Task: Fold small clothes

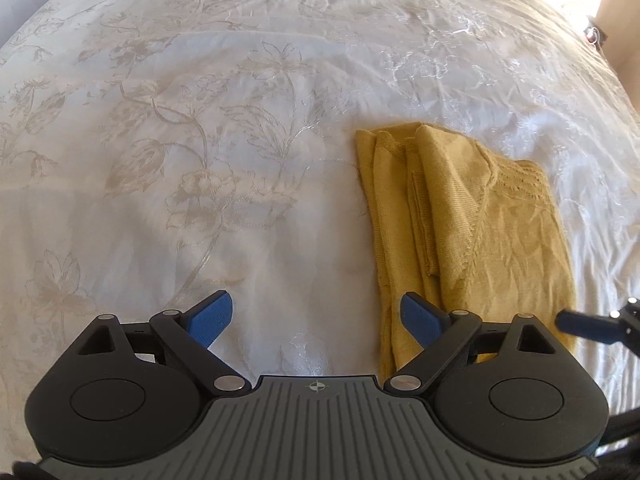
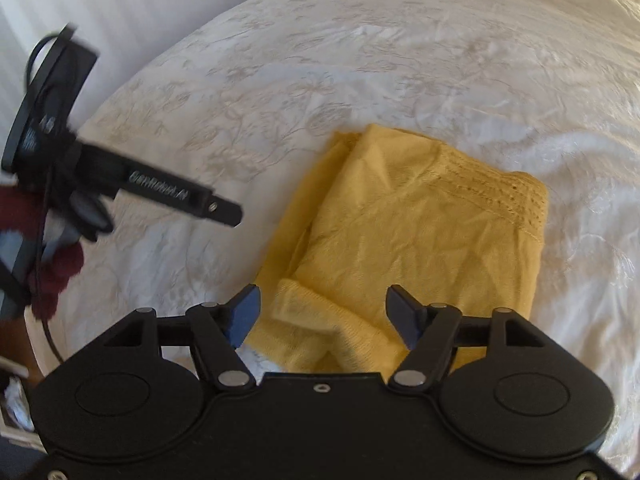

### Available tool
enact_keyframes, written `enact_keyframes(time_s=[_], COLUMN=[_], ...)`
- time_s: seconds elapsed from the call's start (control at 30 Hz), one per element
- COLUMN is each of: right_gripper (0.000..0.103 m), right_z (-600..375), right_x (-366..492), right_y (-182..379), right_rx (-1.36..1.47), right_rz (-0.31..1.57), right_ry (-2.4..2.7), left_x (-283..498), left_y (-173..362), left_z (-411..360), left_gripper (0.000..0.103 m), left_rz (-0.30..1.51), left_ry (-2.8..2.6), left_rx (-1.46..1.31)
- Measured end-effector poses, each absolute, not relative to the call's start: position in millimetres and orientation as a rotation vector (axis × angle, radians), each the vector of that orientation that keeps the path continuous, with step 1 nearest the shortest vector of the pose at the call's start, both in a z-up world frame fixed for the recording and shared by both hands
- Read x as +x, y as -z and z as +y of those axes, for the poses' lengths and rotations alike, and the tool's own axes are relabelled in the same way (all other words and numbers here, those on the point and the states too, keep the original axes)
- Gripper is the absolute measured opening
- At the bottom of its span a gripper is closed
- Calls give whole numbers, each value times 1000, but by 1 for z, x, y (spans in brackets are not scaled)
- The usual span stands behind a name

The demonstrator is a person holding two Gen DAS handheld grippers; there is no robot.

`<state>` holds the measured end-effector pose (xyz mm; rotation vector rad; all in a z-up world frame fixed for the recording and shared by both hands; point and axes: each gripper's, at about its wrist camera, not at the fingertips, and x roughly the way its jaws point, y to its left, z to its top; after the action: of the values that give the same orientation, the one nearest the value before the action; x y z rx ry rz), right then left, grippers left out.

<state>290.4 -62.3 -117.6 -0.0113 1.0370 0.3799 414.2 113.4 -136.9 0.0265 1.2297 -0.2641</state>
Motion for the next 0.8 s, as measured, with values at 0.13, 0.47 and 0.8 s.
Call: enact_keyframes(time_s=[0.13,0.47,0.8], right_gripper=[70,13,12], right_z=[-35,-35,-79], right_x=[291,296,285], right_y=[133,161,121], right_rx=[-168,-249,13], right_rz=[1049,1111,1010], right_ry=[-432,-367,-280], left_x=[416,428,454], left_y=[137,136,162], left_z=[112,95,58], left_gripper=[92,92,92], left_rz=[1246,1260,1348], left_ry=[285,342,477], left_rx=[8,-42,-216])
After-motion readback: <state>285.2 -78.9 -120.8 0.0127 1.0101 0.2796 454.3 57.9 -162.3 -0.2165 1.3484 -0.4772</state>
